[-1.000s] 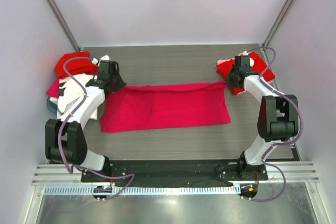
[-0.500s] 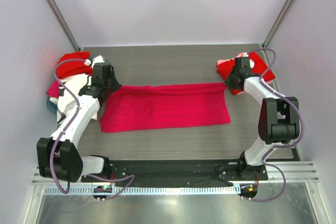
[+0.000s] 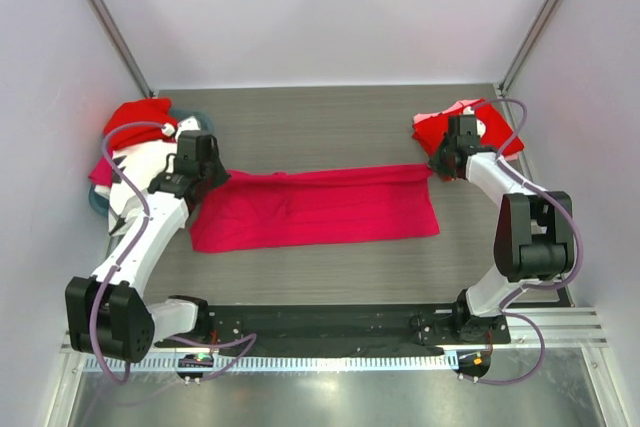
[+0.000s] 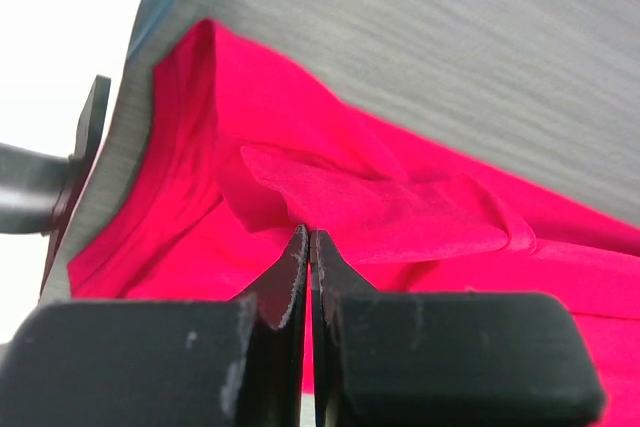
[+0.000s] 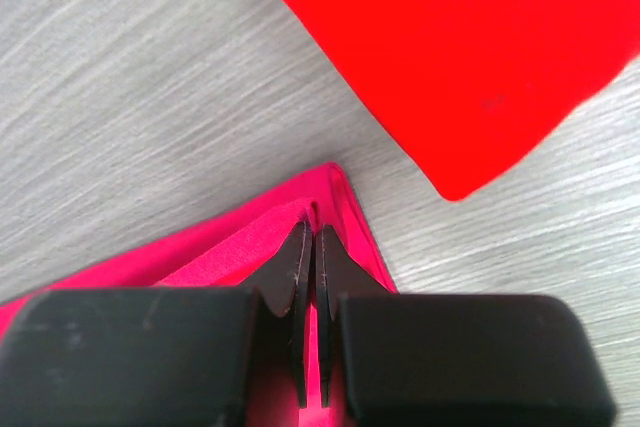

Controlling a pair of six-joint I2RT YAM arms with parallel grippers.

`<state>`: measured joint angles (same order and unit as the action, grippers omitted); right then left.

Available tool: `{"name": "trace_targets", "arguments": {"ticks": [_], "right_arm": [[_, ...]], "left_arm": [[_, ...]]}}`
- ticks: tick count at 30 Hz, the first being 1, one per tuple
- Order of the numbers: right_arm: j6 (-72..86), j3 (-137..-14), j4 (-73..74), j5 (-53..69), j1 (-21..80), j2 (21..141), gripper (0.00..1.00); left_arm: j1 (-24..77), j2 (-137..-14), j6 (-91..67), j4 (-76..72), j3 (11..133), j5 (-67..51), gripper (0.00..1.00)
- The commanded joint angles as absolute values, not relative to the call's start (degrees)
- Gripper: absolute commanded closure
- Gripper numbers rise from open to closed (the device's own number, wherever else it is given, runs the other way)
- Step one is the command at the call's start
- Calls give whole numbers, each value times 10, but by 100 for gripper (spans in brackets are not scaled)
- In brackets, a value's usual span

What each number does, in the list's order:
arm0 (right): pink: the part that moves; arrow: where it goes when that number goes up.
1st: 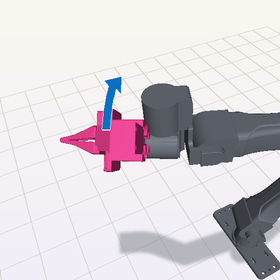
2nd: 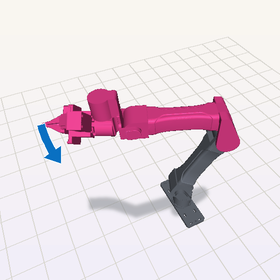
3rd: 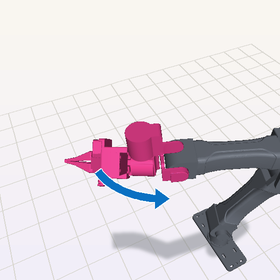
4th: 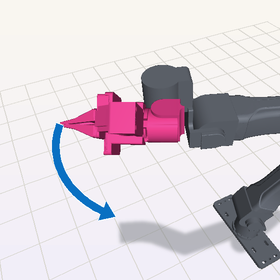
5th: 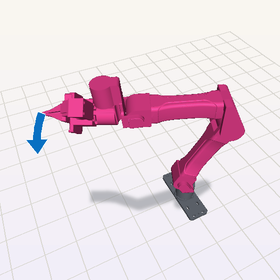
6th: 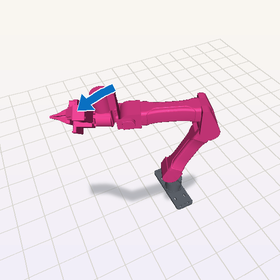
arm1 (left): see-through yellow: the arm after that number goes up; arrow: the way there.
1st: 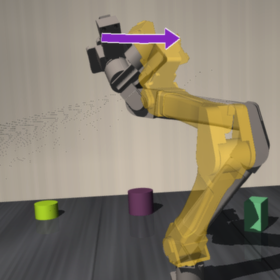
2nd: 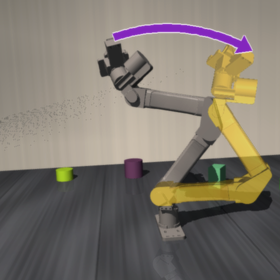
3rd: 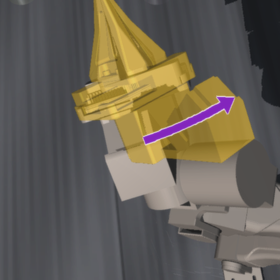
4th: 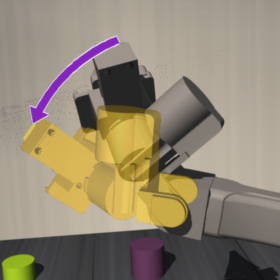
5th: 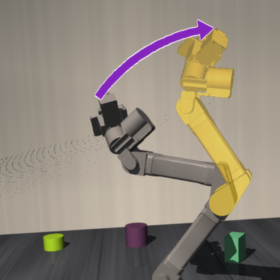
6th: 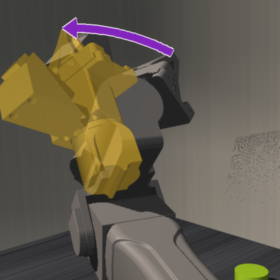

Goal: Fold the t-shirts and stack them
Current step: Fold the tshirt

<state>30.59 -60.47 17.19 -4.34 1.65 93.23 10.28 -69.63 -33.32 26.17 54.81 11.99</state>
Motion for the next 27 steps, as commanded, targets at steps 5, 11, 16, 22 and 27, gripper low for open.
{"name": "trace_targets", "arguments": {"ticks": [5,11,16,22,27], "right_arm": [[319,-585,158,-52,16,889,99],[329,-550,147,-54,16,869,99],[349,-505,117,-62,17,840,98],[377,-445,90,-84,30,795,93],[403,-397,89,-148,37,745,60]], "left_arm": [[105,-682,-332,273,529,114,100],[105,-670,-345,273,496,95,100],[105,-657,-365,265,458,71,100],[105,-635,-385,259,422,68,100],[106,-612,-406,258,396,32,93]]}}
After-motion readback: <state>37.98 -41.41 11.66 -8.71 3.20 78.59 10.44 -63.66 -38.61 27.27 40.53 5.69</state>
